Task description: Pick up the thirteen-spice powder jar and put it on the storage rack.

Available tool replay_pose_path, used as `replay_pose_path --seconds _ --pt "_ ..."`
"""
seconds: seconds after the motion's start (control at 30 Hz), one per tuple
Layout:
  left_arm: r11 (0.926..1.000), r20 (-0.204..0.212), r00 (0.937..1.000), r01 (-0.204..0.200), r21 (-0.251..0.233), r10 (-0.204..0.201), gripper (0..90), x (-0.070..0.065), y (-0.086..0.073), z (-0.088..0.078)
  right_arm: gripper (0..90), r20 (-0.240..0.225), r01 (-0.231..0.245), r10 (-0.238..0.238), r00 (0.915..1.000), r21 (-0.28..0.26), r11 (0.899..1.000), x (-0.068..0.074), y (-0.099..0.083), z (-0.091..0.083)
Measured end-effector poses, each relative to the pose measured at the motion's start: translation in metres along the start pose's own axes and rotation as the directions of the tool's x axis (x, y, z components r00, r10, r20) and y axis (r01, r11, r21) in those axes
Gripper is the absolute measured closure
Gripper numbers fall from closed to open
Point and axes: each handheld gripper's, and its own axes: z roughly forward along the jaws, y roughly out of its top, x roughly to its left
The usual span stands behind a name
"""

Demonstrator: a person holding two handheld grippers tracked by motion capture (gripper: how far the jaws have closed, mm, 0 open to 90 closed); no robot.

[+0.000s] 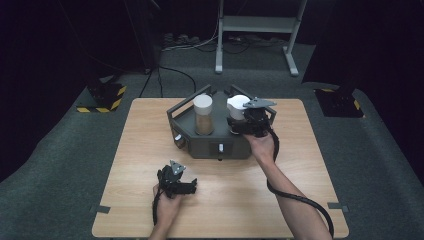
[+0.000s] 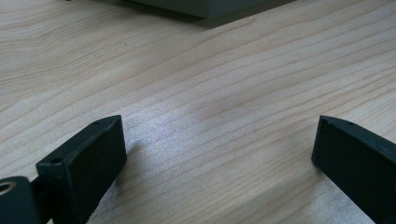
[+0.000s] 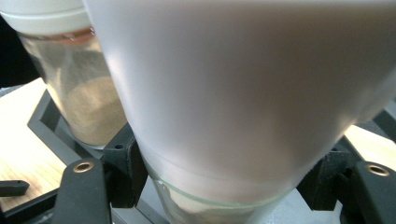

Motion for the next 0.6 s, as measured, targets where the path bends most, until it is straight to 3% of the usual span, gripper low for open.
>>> replay_pose_path --seconds 0.6 --pt "1.0 0.001 1.0 0.0 0.001 0.0 3.1 0.0002 0.0002 -0.0001 30.6 0.004 0.0 0.0 1.0 0.003 1.0 0.0007 -0.0052 0.0105"
